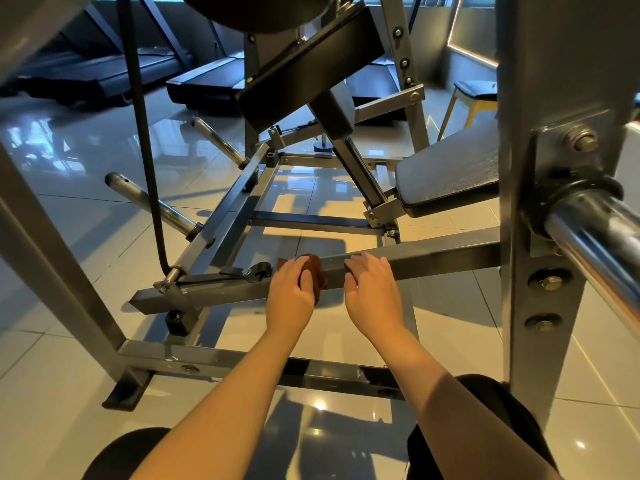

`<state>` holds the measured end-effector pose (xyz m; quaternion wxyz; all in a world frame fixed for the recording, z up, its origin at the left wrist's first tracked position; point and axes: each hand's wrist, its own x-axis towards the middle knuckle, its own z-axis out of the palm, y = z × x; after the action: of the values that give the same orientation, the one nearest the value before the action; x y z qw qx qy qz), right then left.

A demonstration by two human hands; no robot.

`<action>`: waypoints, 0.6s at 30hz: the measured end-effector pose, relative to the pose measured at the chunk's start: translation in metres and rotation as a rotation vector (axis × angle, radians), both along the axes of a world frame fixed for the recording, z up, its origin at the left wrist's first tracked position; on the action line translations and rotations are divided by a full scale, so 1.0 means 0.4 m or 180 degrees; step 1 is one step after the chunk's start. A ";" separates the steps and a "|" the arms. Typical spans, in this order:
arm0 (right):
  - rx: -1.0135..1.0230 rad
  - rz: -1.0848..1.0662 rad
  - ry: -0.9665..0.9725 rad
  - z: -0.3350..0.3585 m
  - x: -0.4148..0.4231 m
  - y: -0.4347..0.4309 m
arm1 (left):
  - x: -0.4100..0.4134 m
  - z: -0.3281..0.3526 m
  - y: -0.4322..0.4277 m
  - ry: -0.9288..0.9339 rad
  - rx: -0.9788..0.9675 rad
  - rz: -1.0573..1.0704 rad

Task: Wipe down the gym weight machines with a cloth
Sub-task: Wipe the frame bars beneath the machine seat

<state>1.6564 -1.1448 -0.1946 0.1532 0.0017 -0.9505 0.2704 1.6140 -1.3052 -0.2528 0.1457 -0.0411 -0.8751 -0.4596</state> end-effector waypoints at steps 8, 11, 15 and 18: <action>-0.0257 -0.0271 0.0238 -0.001 -0.018 0.020 | 0.024 0.053 0.099 0.0397 -0.0299 -0.0595; 0.0045 -0.0201 0.0317 0.005 -0.012 0.042 | -0.025 0.068 0.052 -0.0173 -0.0287 -0.0353; 0.0424 -0.0085 0.0287 -0.006 -0.003 0.041 | -0.063 0.058 0.036 -0.0726 -0.0214 0.0120; 0.0497 -0.0049 0.0287 -0.010 -0.008 0.043 | -0.040 0.073 0.093 -0.0331 -0.0220 -0.0189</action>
<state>1.6533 -1.1277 -0.1986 0.1973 0.0185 -0.9608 0.1939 1.5979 -1.2679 -0.2236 0.0849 -0.0481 -0.8952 -0.4347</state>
